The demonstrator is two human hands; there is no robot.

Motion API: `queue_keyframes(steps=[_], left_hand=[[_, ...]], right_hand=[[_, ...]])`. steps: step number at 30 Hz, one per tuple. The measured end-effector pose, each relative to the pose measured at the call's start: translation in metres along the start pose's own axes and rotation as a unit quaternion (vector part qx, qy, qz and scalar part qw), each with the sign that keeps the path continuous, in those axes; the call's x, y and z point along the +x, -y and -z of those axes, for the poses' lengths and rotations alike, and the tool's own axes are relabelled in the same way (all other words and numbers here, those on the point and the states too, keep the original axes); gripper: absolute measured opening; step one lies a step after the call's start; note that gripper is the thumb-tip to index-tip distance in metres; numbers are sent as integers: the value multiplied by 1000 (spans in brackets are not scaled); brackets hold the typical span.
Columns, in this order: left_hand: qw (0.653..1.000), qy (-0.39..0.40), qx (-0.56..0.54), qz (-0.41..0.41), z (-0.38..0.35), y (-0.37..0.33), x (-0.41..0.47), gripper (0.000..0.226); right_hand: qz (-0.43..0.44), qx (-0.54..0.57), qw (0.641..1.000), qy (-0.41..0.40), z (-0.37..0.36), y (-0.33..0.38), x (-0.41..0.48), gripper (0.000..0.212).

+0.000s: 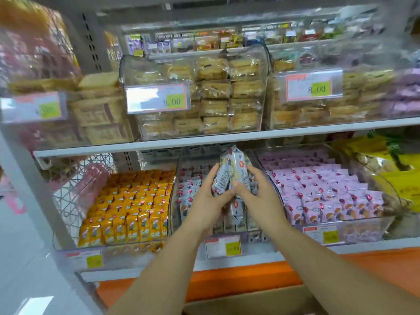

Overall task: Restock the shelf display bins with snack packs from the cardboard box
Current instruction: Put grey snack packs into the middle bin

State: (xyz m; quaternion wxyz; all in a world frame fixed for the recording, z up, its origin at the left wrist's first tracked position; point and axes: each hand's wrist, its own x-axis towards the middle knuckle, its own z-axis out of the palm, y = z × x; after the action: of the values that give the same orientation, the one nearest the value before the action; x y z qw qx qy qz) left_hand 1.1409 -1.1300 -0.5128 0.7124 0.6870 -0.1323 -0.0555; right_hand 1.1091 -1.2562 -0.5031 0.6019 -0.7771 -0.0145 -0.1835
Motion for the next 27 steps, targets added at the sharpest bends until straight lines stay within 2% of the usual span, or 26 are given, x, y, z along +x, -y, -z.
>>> queue_keyframes(steps=[4,6,8,12,16,17,20,25,27], left_hand=[[999,-15,23,29,-2,0,38,71],[999,-19,30,34,-3,1,54,61],[999,-13,35,36,-5,2,66,66],[997,-18,74,31,-11,1,74,68],[997,-10,78,22,-14,2,76,72],[997,-8,77,28,-14,1,76,70],[996,-10,92,11,-14,-5,74,45],[986,-56,153,-32,-4,-16,63,44],[984,-72,158,-36,6,-22,52,37]], right_hand=[[-24,-38,999,1,3,-5,32,47],[-37,-74,997,4,6,-5,46,54],[-51,-117,992,7,7,-4,57,58],[-51,-208,977,6,7,-5,70,46],[-63,-234,970,-19,9,-4,75,39],[-64,-241,968,-29,10,-4,75,40],[-67,-258,963,-49,12,-1,74,41],[-58,-223,972,-46,17,1,73,32],[-57,-196,978,-44,21,5,66,41]])
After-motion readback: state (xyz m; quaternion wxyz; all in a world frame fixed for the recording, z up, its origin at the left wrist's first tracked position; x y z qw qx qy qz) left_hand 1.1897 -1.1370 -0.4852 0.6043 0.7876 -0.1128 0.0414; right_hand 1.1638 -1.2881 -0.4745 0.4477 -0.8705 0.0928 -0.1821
